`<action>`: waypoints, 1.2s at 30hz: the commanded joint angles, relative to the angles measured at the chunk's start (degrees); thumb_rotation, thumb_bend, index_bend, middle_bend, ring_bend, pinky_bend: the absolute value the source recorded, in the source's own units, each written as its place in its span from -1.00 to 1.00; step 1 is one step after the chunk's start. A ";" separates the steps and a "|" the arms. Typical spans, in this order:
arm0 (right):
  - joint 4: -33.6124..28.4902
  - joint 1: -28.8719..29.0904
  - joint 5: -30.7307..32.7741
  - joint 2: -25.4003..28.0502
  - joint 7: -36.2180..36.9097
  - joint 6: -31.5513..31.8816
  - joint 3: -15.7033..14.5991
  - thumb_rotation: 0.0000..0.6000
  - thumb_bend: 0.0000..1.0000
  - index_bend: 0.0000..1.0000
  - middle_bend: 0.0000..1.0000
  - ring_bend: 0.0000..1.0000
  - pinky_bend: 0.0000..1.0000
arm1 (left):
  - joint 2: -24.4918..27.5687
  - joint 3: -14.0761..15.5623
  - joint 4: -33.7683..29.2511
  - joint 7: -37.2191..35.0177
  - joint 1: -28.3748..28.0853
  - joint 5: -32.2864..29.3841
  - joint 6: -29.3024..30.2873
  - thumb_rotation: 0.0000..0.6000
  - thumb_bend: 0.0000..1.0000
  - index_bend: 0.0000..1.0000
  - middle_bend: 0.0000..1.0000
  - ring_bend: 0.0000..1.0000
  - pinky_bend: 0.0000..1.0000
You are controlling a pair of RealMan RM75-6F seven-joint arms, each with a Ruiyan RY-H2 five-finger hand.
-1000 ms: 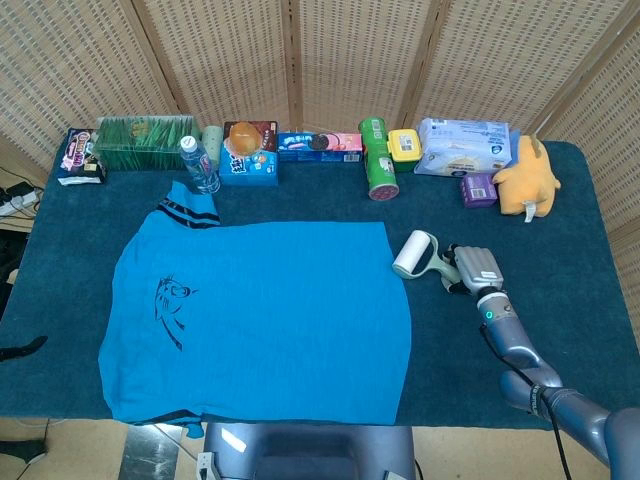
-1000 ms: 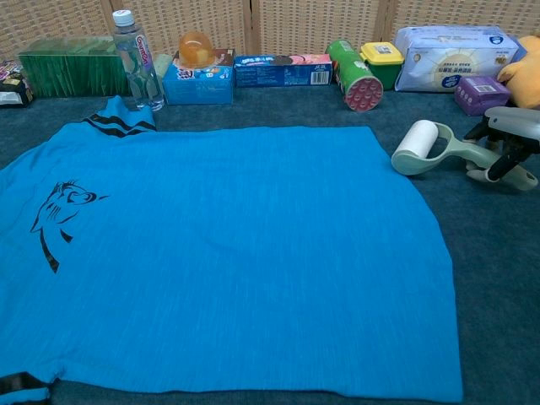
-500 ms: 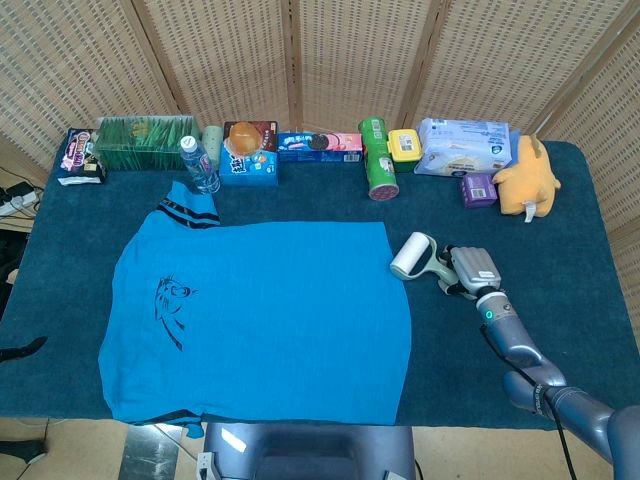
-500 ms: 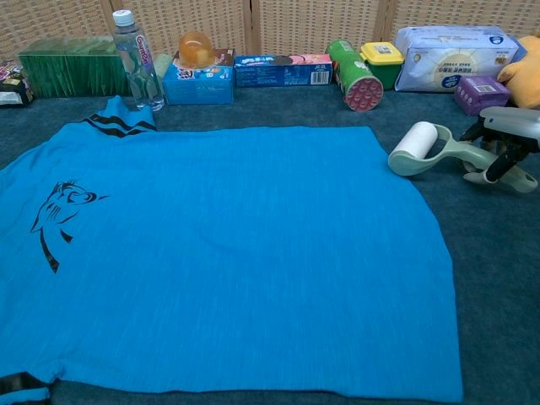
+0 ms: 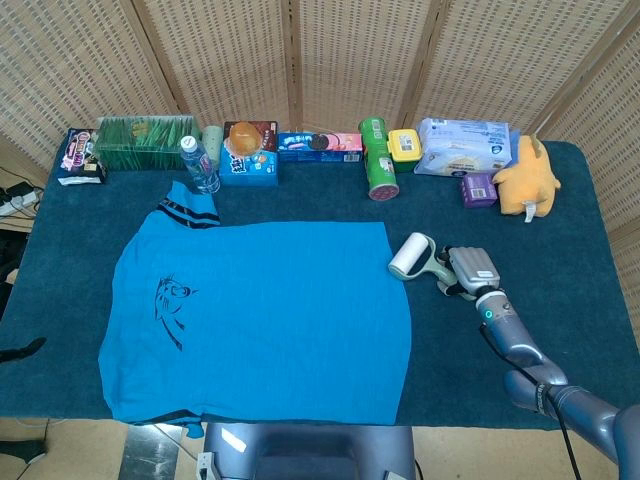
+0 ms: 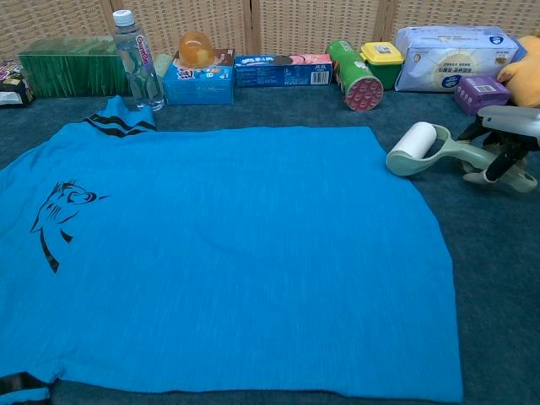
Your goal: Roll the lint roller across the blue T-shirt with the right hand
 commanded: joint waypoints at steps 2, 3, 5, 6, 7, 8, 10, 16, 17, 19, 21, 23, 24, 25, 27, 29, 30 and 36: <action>-1.00 0.15 0.90 0.52 -1.23 -0.25 0.17 1.00 -0.24 0.18 0.62 0.47 0.85 | 0.00 0.03 0.04 -0.05 0.02 0.15 0.04 1.00 -0.77 -1.00 -1.00 -1.00 -0.84; -1.31 0.19 1.15 0.69 -1.56 -0.33 0.23 1.00 -0.24 0.18 0.62 0.51 0.91 | 0.02 0.06 0.04 -0.11 0.05 0.23 0.05 1.00 -0.77 -1.00 -1.00 -1.00 -0.84; -1.81 0.25 1.58 0.92 -2.11 -0.45 0.28 1.00 -0.24 0.18 0.62 0.58 0.97 | 0.04 0.06 0.06 -0.17 0.08 0.25 0.10 1.00 -0.77 -1.00 -1.00 -1.00 -0.84; -2.09 0.25 1.79 1.03 -2.48 -0.34 0.33 1.00 -0.24 0.18 0.62 0.61 0.99 | 0.05 0.06 0.07 -0.22 0.09 0.27 0.11 1.00 -0.77 -1.00 -1.00 -1.00 -0.84; -2.26 0.27 1.97 1.11 -2.77 -0.35 0.33 1.00 -0.24 0.18 0.64 0.63 1.00 | 0.06 0.07 0.07 -0.28 0.12 0.29 0.12 1.00 -0.77 -1.00 -1.00 -1.00 -0.84; -2.53 0.29 2.16 1.19 -3.09 -0.28 0.37 1.00 -0.24 0.19 0.65 0.63 1.00 | 0.07 0.07 0.08 -0.36 0.14 0.33 0.16 1.00 -0.77 -1.00 -1.00 -1.00 -0.84; -2.78 0.26 2.28 1.25 -3.72 0.22 0.41 1.00 -0.24 0.21 0.68 0.62 0.99 | 0.10 0.07 0.11 -0.46 0.18 0.38 0.22 1.00 -0.77 -1.00 -1.00 -1.00 -0.84; -3.27 0.17 2.46 1.23 -4.34 1.03 0.45 1.00 -0.24 0.44 0.69 0.57 0.95 | 0.16 0.12 0.18 -0.70 0.23 0.59 0.24 1.00 -0.77 -1.00 -1.00 -1.00 -0.84; -3.31 0.17 2.50 1.25 -4.32 1.05 0.44 1.00 -0.24 0.45 0.69 0.57 0.95 | 0.17 0.13 0.19 -0.76 0.25 0.61 0.23 1.00 -0.77 -1.00 -1.00 -1.00 -0.84; -3.30 0.16 2.36 1.23 -4.38 1.35 0.41 1.00 -0.24 0.49 0.70 0.57 0.95 | 0.19 0.14 0.21 -0.84 0.27 0.63 0.23 1.00 -0.77 -1.00 -1.00 -1.00 -0.84; -3.41 0.12 2.22 1.26 -4.22 1.58 0.42 1.00 -0.24 0.50 0.70 0.57 0.95 | 0.21 0.15 0.22 -0.91 0.26 0.67 0.19 1.00 -0.77 -1.00 -1.00 -1.00 -0.84; -3.49 0.09 2.00 1.31 -4.12 1.88 0.39 1.00 -0.24 0.50 0.70 0.57 0.95 | 0.24 0.17 0.22 -0.93 0.28 0.74 0.20 1.00 -0.77 -1.00 -1.00 -1.00 -0.84; -3.56 0.08 1.89 1.34 -4.04 2.04 0.39 1.00 -0.24 0.51 0.70 0.57 0.95 | 0.24 0.19 0.21 -0.96 0.29 0.80 0.20 1.00 -0.77 -1.00 -1.00 -1.00 -0.84; -3.60 0.06 1.80 1.36 -3.99 2.19 0.39 1.00 -0.24 0.53 0.70 0.57 0.95 | 0.25 0.21 0.21 -0.98 0.30 0.85 0.22 1.00 -0.77 -1.00 -1.00 -1.00 -0.84; -3.72 -0.01 1.48 1.38 -3.72 2.47 0.29 1.00 -0.24 0.57 0.71 0.57 0.96 | 0.25 0.23 0.24 -1.07 0.35 0.95 0.29 1.00 -0.77 -1.00 -1.00 -1.00 -0.84; -3.66 -0.01 1.08 1.36 -3.62 2.73 0.15 1.00 -0.24 0.61 0.71 0.58 0.96 | 0.29 0.22 0.25 -1.22 0.37 0.96 0.30 1.00 -0.77 -1.00 -1.00 -1.00 -0.84; -3.63 0.01 0.85 1.34 -3.53 2.79 0.05 1.00 -0.26 0.62 0.72 0.58 0.96 | 0.31 0.21 0.26 -1.27 0.39 0.97 0.32 1.00 -0.77 -1.00 -1.00 -1.00 -0.84; -4.33 0.39 -0.18 2.10 -2.15 1.91 -0.36 1.00 -0.29 0.67 0.71 0.59 0.98 | 0.41 0.27 0.38 -1.70 0.49 1.22 0.39 1.00 -0.77 -1.00 -1.00 -1.00 -0.84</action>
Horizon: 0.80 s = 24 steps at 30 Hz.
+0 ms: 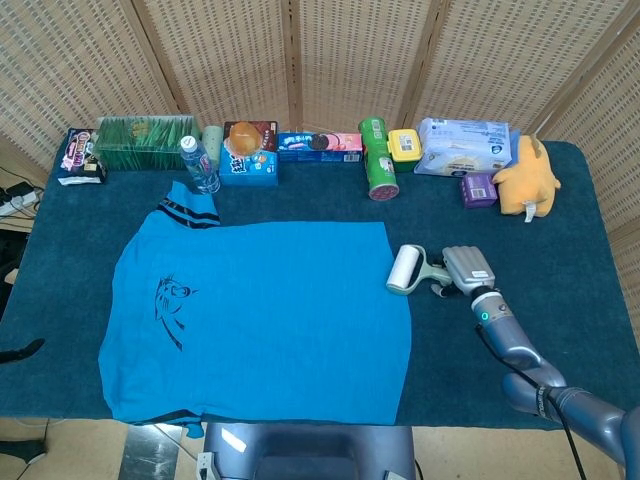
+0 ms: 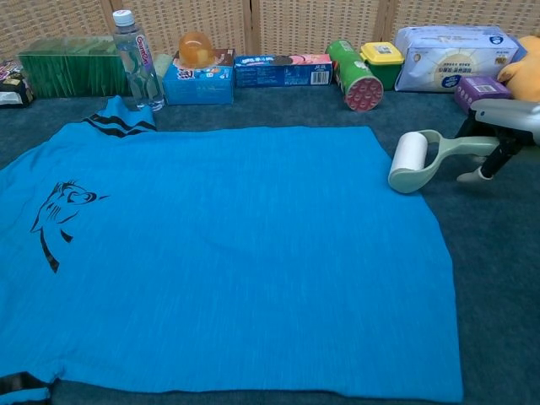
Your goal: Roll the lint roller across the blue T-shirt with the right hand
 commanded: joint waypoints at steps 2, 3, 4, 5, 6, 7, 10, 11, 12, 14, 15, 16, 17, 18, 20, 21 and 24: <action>-0.57 0.27 -0.56 0.59 0.84 -0.46 -0.16 1.00 -0.04 0.67 0.71 0.61 0.99 | 0.08 0.03 0.05 -0.28 0.09 0.19 0.11 1.00 -0.77 -1.00 -1.00 -1.00 -0.84; -0.70 0.25 -0.75 0.63 1.08 -0.29 -0.15 1.00 0.23 0.66 0.70 0.62 1.00 | 0.10 0.04 0.07 -0.34 0.11 0.24 0.13 1.00 -0.77 -1.00 -1.00 -1.00 -0.84; -0.88 0.23 -1.06 0.69 1.41 -0.02 -0.18 1.00 0.50 0.63 0.68 0.63 1.00 | 0.12 0.06 0.10 -0.40 0.14 0.31 0.15 1.00 -0.77 -1.00 -1.00 -1.00 -0.84; -0.99 0.22 -1.28 0.74 1.60 0.13 -0.22 1.00 0.66 0.60 0.67 0.64 1.00 | 0.13 0.08 0.11 -0.44 0.15 0.36 0.15 1.00 -0.77 -1.00 -1.00 -1.00 -0.84; -1.18 0.18 -1.64 0.82 2.03 0.37 -0.26 1.00 0.85 0.52 0.64 0.65 1.00 | 0.16 0.10 0.13 -0.53 0.15 0.44 0.11 1.00 -0.77 -1.00 -1.00 -1.00 -0.84; -1.21 0.17 -1.87 0.87 2.26 0.54 -0.30 1.00 0.97 0.45 0.61 0.66 1.00 | 0.17 0.11 0.14 -0.59 0.14 0.46 0.09 1.00 -0.77 -1.00 -1.00 -1.00 -0.84; -1.45 0.10 -2.47 1.06 3.35 0.97 -0.33 1.00 1.00 0.33 0.56 0.68 1.00 | 0.24 0.14 0.20 -0.79 0.16 0.61 0.07 1.00 -0.77 -1.00 -1.00 -1.00 -0.84; -1.40 0.09 -2.83 1.09 3.30 1.42 -0.39 1.00 1.00 0.31 0.55 0.68 1.00 | 0.26 0.16 0.23 -0.84 0.20 0.69 0.12 1.00 -0.77 -1.00 -1.00 -1.00 -0.84; -1.19 0.01 -3.13 1.00 2.97 2.00 -0.47 1.00 1.00 0.27 0.54 0.68 1.00 | 0.28 0.18 0.24 -0.91 0.22 0.76 0.14 1.00 -0.77 -1.00 -1.00 -1.00 -0.84; -0.51 -0.11 -3.74 0.64 1.51 3.22 -0.81 1.00 1.00 0.22 0.53 0.68 1.00 | 0.31 0.20 0.25 -1.05 0.28 0.86 0.23 1.00 -0.77 -1.00 -1.00 -1.00 -0.84; -0.28 -0.14 -3.86 0.50 0.67 3.56 -1.00 1.00 1.00 0.19 0.53 0.68 1.00 | 0.32 0.21 0.27 -1.10 0.30 0.93 0.27 1.00 -0.77 -1.00 -1.00 -1.00 -0.84; -0.34 -0.15 -3.85 0.49 0.34 3.57 -1.09 1.00 1.00 0.18 0.53 0.68 1.00 | 0.32 0.23 0.27 -1.14 0.32 0.99 0.28 1.00 -0.77 -1.00 -1.00 -1.00 -0.84; -0.54 -0.19 -3.84 0.49 0.12 3.77 -1.08 1.00 1.00 0.17 0.53 0.68 1.00 | 0.33 0.26 0.27 -1.18 0.34 1.07 0.30 1.00 -0.77 -1.00 -1.00 -1.00 -0.84; -0.73 -0.18 -3.93 0.57 -0.11 3.93 -1.13 1.00 1.00 0.16 0.53 0.68 1.00 | 0.33 0.30 0.28 -1.19 0.36 1.17 0.33 1.00 -0.77 -1.00 -1.00 -1.00 -0.84; -1.63 -0.25 -3.92 0.84 0.42 4.20 -0.93 1.00 1.00 0.15 0.53 0.68 1.00 | 0.34 0.36 0.30 -1.29 0.41 1.35 0.37 1.00 -0.77 -1.00 -1.00 -1.00 -0.84; -2.06 -0.27 -4.06 1.01 0.84 4.36 -0.86 1.00 1.00 0.15 0.53 0.69 1.00 | 0.35 0.37 0.32 -1.31 0.42 1.39 0.38 1.00 -0.77 -1.00 -1.00 -1.00 -0.84; -4.42 -0.13 -5.01 2.31 2.94 4.56 -0.70 1.00 1.00 0.15 0.53 0.69 1.00 | 0.40 0.39 0.34 -1.46 0.46 1.47 0.41 1.00 -0.77 -1.00 -1.00 -1.00 -0.84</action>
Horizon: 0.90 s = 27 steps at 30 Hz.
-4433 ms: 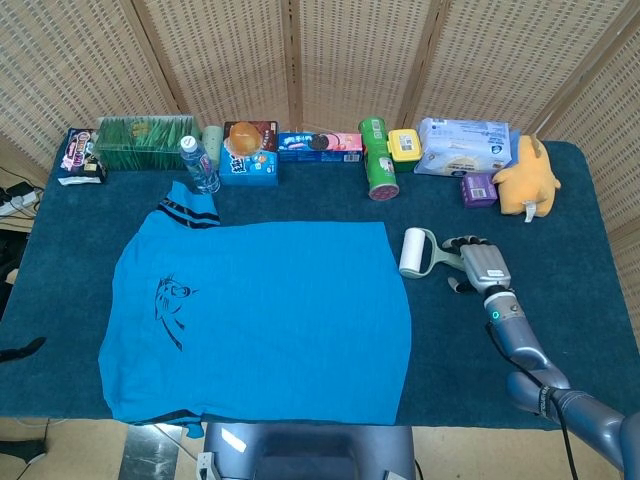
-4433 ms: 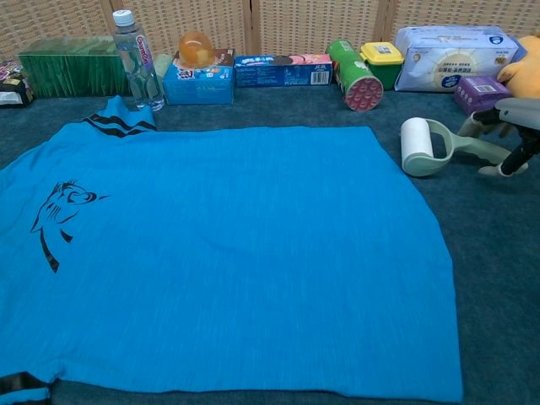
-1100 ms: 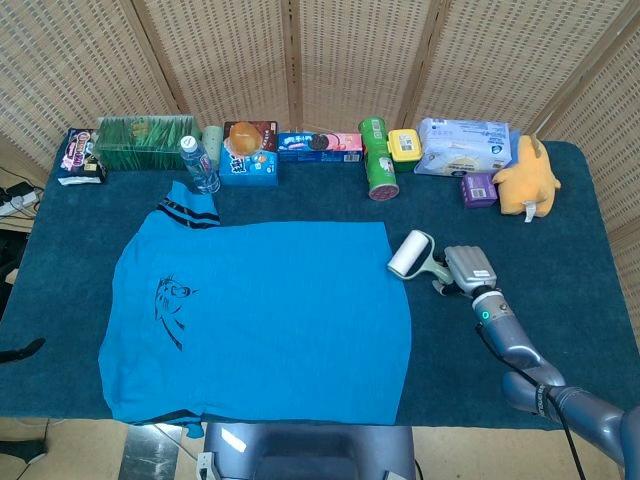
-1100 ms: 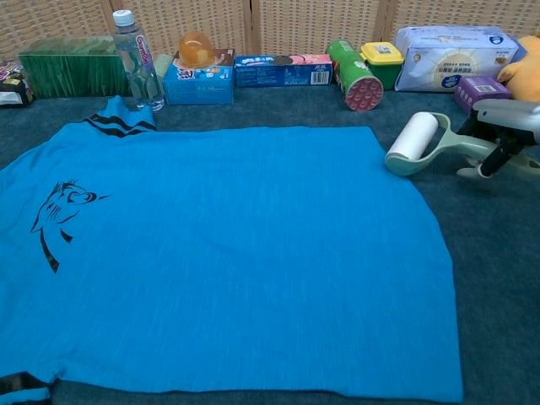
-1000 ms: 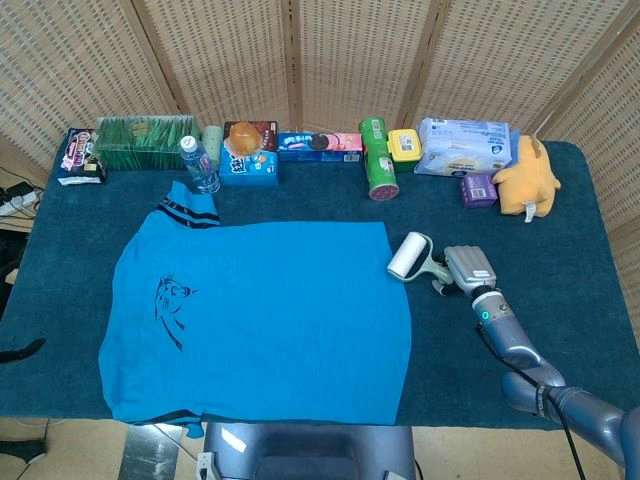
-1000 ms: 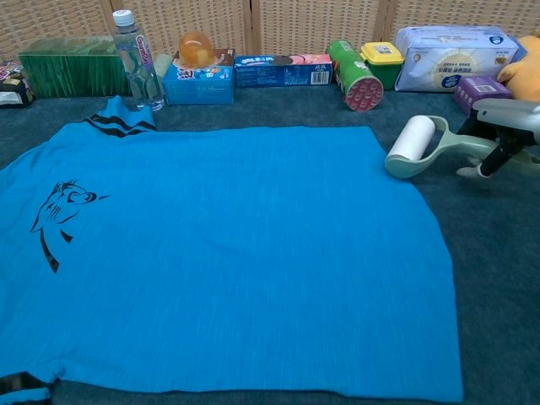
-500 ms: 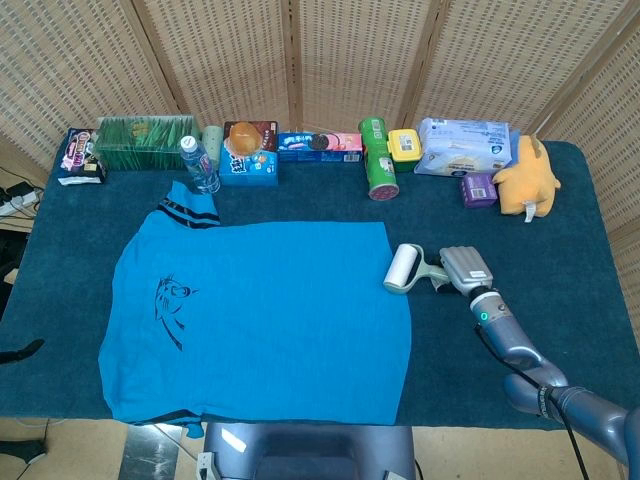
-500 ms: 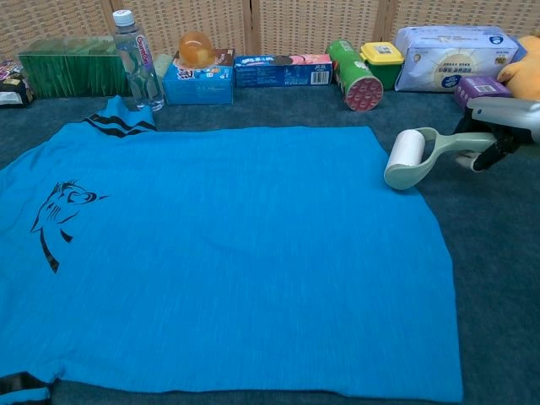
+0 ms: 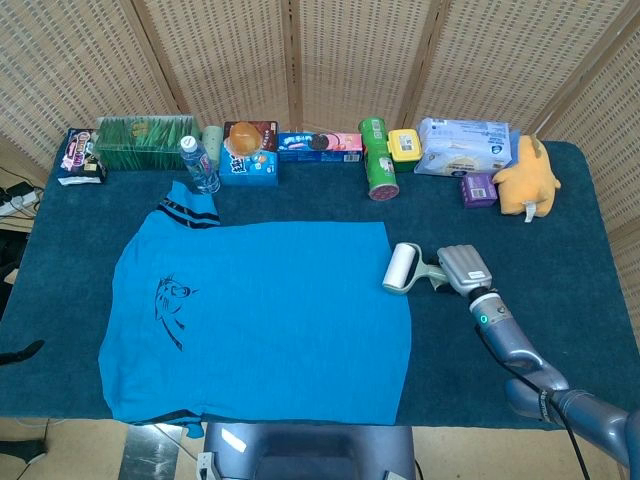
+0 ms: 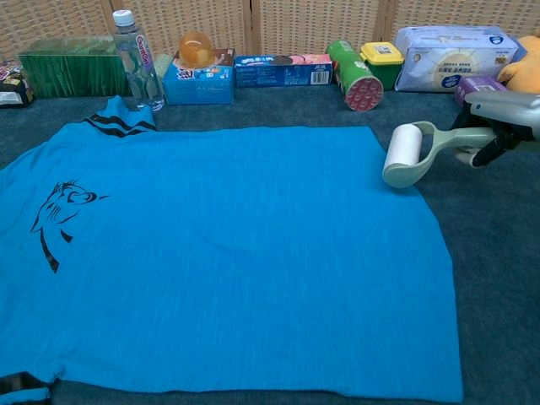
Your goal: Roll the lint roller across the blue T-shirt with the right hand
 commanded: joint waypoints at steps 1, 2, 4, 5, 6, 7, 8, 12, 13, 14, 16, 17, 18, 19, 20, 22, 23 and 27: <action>-2.80 0.29 -1.33 1.63 2.25 0.42 0.28 1.00 1.00 0.15 0.53 0.70 1.00 | 0.02 0.02 0.03 -0.07 0.02 0.12 0.02 1.00 -0.77 -1.00 -1.00 -1.00 -0.84; -3.31 0.48 -1.65 1.96 2.41 0.43 0.32 1.00 1.00 0.15 0.53 0.70 1.00 | 0.03 0.04 0.04 -0.10 0.02 0.21 0.02 1.00 -0.77 -1.00 -1.00 -1.00 -0.84; -4.98 1.21 -2.17 2.87 2.68 -0.15 0.48 1.00 1.00 0.15 0.53 0.71 1.00 | 0.07 0.11 0.08 -0.18 0.02 0.42 -0.01 1.00 -0.77 -1.00 -1.00 -1.00 -0.84; -5.81 1.62 -2.26 3.33 2.57 -0.58 0.59 1.00 1.00 0.15 0.53 0.71 1.00 | 0.10 0.14 0.09 -0.24 0.02 0.52 -0.02 1.00 -0.77 -1.00 -1.00 -1.00 -0.84; -7.60 3.43 -3.56 3.89 0.69 -1.22 0.96 1.00 1.00 0.15 0.53 0.71 1.00 | 0.17 0.14 0.14 -0.44 0.06 0.63 0.05 1.00 -0.77 -1.00 -1.00 -1.00 -0.84; -8.32 4.15 -3.20 4.18 -0.58 -2.05 1.17 1.00 1.00 0.15 0.53 0.71 1.00 | 0.21 0.16 0.16 -0.56 0.07 0.72 0.05 1.00 -0.77 -1.00 -1.00 -1.00 -0.84; -8.72 4.55 -2.95 4.31 -1.45 -2.45 1.28 1.00 1.00 0.15 0.53 0.71 1.00 | 0.23 0.17 0.16 -0.63 0.07 0.77 0.04 1.00 -0.77 -1.00 -1.00 -1.00 -0.84; -10.39 6.98 -1.59 4.20 -6.45 -4.93 1.61 1.00 1.00 0.15 0.52 0.71 1.00 | 0.30 0.34 0.36 -0.97 0.10 1.22 -0.05 1.00 -0.77 -1.00 -1.00 -1.00 -0.84; -10.60 7.42 -1.24 4.09 -7.27 -5.41 1.66 1.00 1.00 0.15 0.52 0.71 1.00 | 0.32 0.36 0.39 -1.03 0.10 1.28 -0.07 1.00 -0.77 -1.00 -1.00 -1.00 -0.84; -10.91 8.07 -0.69 3.92 -8.53 -6.13 1.73 1.00 1.00 0.15 0.52 0.71 1.00 | 0.35 0.40 0.40 -1.11 0.10 1.37 -0.10 1.00 -0.77 -1.00 -1.00 -1.00 -0.84; -11.32 9.11 0.16 3.52 -10.69 -7.00 1.87 1.00 1.00 0.15 0.52 0.71 1.00 | 0.42 0.43 0.43 -1.28 0.11 1.54 -0.09 1.00 -0.77 -1.00 -1.00 -1.00 -0.84; -11.56 9.70 0.74 3.25 -11.96 -7.47 1.93 1.00 1.00 0.15 0.52 0.71 1.00 | 0.43 0.46 0.46 -1.33 0.14 1.63 -0.04 1.00 -0.77 -1.00 -1.00 -1.00 -0.84; -11.76 10.15 1.13 3.03 -12.81 -7.84 1.99 1.00 1.00 0.15 0.52 0.71 1.00 | 0.45 0.48 0.48 -1.37 0.15 1.72 -0.02 1.00 -0.77 -1.00 -1.00 -1.00 -0.84; -11.98 10.78 1.98 2.74 -13.97 -8.42 2.15 1.00 1.00 0.15 0.52 0.71 1.00 | 0.47 0.52 0.50 -1.49 0.18 1.85 0.00 1.00 -0.77 -1.00 -1.00 -1.00 -0.84; -12.11 11.26 2.55 2.49 -14.81 -8.83 2.24 1.00 1.00 0.15 0.52 0.71 1.00 | 0.50 0.55 0.53 -1.57 0.19 1.95 0.01 1.00 -0.77 -1.00 -1.00 -1.00 -0.84; -12.28 12.40 4.12 1.95 -17.15 -9.79 2.35 1.00 1.00 0.15 0.52 0.71 1.00 | 0.57 0.61 0.64 -1.85 0.22 2.16 0.04 1.00 -0.77 -1.00 -1.00 -1.00 -0.84; -12.42 12.89 5.15 1.71 -18.43 -10.11 2.38 1.00 1.00 0.15 0.51 0.71 1.00 | 0.62 0.64 0.71 -2.05 0.25 2.25 0.04 1.00 -0.77 -1.00 -1.00 -1.00 -0.84; -12.84 14.42 8.59 1.03 -22.99 -10.71 2.03 1.00 1.00 0.15 0.51 0.71 1.00 | 0.82 0.67 0.94 -2.81 0.34 2.52 0.12 1.00 -0.77 -1.00 -1.00 -1.00 -0.84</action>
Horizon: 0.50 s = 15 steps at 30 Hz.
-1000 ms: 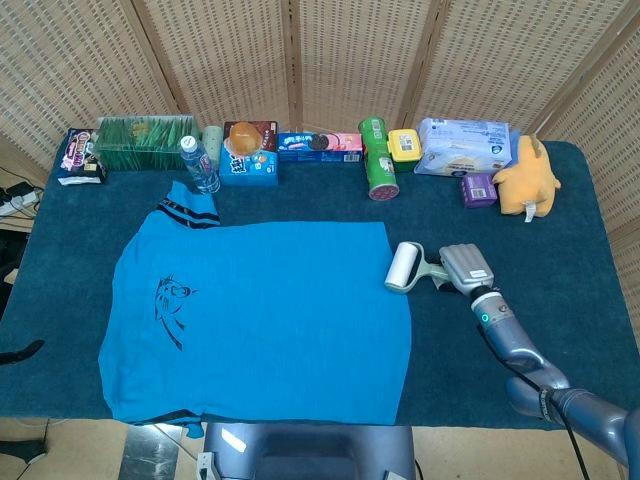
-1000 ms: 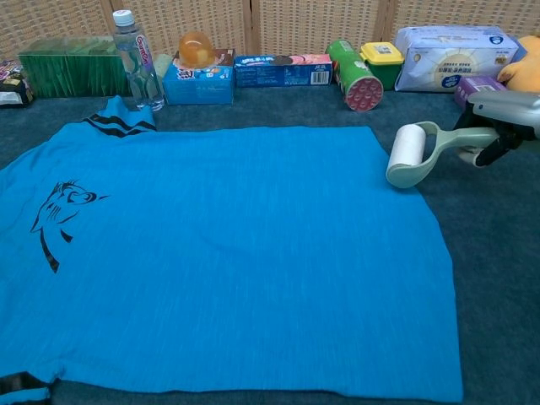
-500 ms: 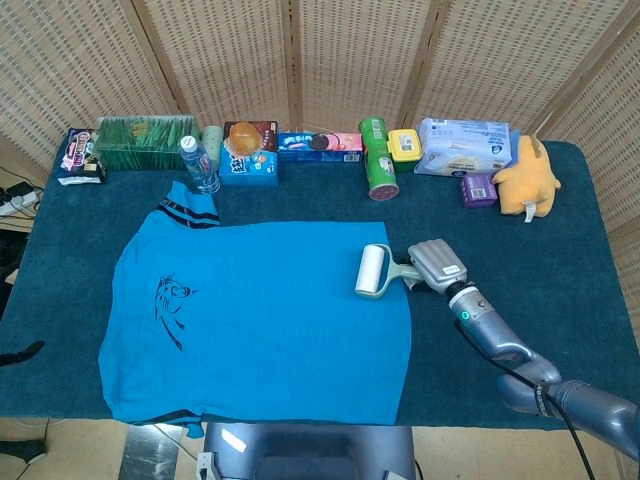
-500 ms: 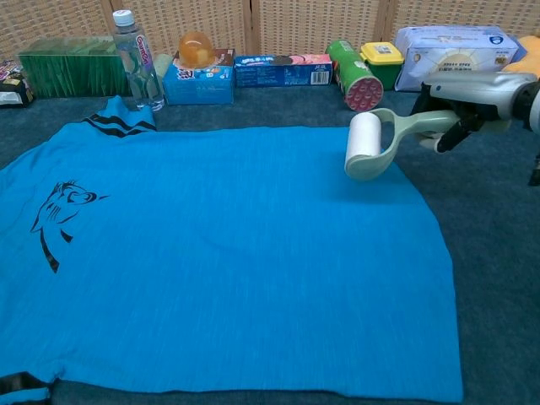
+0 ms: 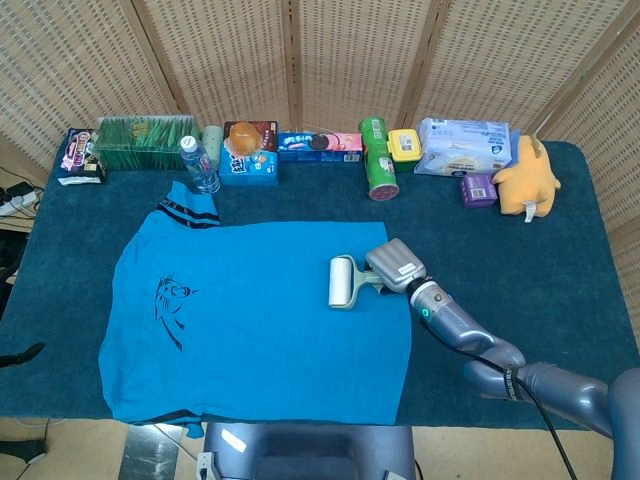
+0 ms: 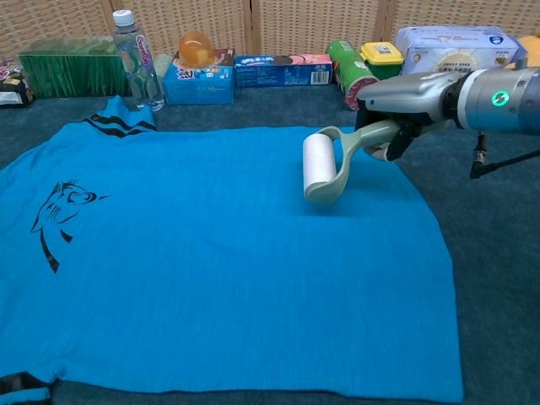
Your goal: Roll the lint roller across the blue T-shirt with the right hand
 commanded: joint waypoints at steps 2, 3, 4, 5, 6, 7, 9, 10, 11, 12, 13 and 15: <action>-0.56 2.15 4.46 -0.92 -5.14 -1.21 -0.52 1.00 1.00 0.15 0.51 0.71 1.00 | 0.15 0.08 0.22 -0.53 0.04 0.28 -0.05 1.00 -0.77 -1.00 -1.00 -1.00 -0.84; -0.39 2.60 5.52 -1.06 -6.42 -1.43 -0.80 1.00 1.00 0.15 0.51 0.71 1.00 | 0.20 0.11 0.27 -0.62 0.02 0.34 -0.12 1.00 -0.77 -1.00 -1.00 -1.00 -0.84; -0.32 2.87 6.26 -1.17 -7.21 -1.53 -0.96 1.00 1.00 0.15 0.51 0.71 1.00 | 0.22 0.12 0.30 -0.66 0.00 0.38 -0.15 1.00 -0.77 -1.00 -1.00 -1.00 -0.84; -0.10 3.35 7.52 -1.41 -8.48 -1.90 -1.35 1.00 1.00 0.15 0.51 0.71 1.00 | 0.24 0.13 0.33 -0.74 -0.02 0.44 -0.18 1.00 -0.77 -1.00 -1.00 -1.00 -0.84; -0.01 3.64 8.40 -1.56 -9.23 -2.03 -1.54 1.00 1.00 0.15 0.51 0.71 1.00 | 0.25 0.14 0.35 -0.79 -0.02 0.47 -0.20 1.00 -0.77 -1.00 -1.00 -1.00 -0.84; 0.11 4.12 9.72 -1.82 -10.43 -2.21 -1.89 1.00 1.00 0.15 0.51 0.71 1.00 | 0.28 0.15 0.38 -0.85 -0.03 0.47 -0.23 1.00 -0.77 -1.00 -1.00 -1.00 -0.84; 0.16 4.88 11.73 -2.33 -12.42 -2.09 -2.43 1.00 1.00 0.15 0.51 0.71 1.00 | 0.31 0.12 0.39 -0.95 -0.03 0.38 -0.25 1.00 -0.77 -1.00 -1.00 -1.00 -0.84; 0.10 5.18 12.57 -2.51 -13.24 -1.96 -2.65 1.00 1.00 0.15 0.51 0.71 1.00 | 0.33 0.11 0.38 -0.98 -0.03 0.35 -0.26 1.00 -0.77 -1.00 -1.00 -1.00 -0.84; -0.06 5.64 13.85 -2.85 -14.50 -1.66 -2.97 1.00 1.00 0.15 0.51 0.72 1.00 | 0.34 0.11 0.38 -0.99 -0.04 0.34 -0.28 1.00 -0.77 -1.00 -1.00 -1.00 -0.84; -0.23 6.12 15.23 -3.30 -15.88 -1.12 -3.26 1.00 1.00 0.15 0.51 0.72 1.00 | 0.32 0.10 0.38 -0.98 -0.06 0.32 -0.30 1.00 -0.77 -1.00 -1.00 -1.00 -0.84; -0.37 6.44 16.15 -3.59 -16.80 -0.70 -3.45 1.00 1.00 0.15 0.51 0.72 1.00 | 0.32 0.09 0.37 -0.92 -0.08 0.30 -0.31 1.00 -0.77 -1.00 -1.00 -1.00 -0.84; -0.84 7.40 18.30 -4.55 -19.47 0.48 -4.00 1.00 1.00 0.15 0.51 0.72 1.00 | 0.31 0.15 0.35 -0.76 -0.18 0.42 -0.50 1.00 -0.77 -1.00 -1.00 -1.00 -0.84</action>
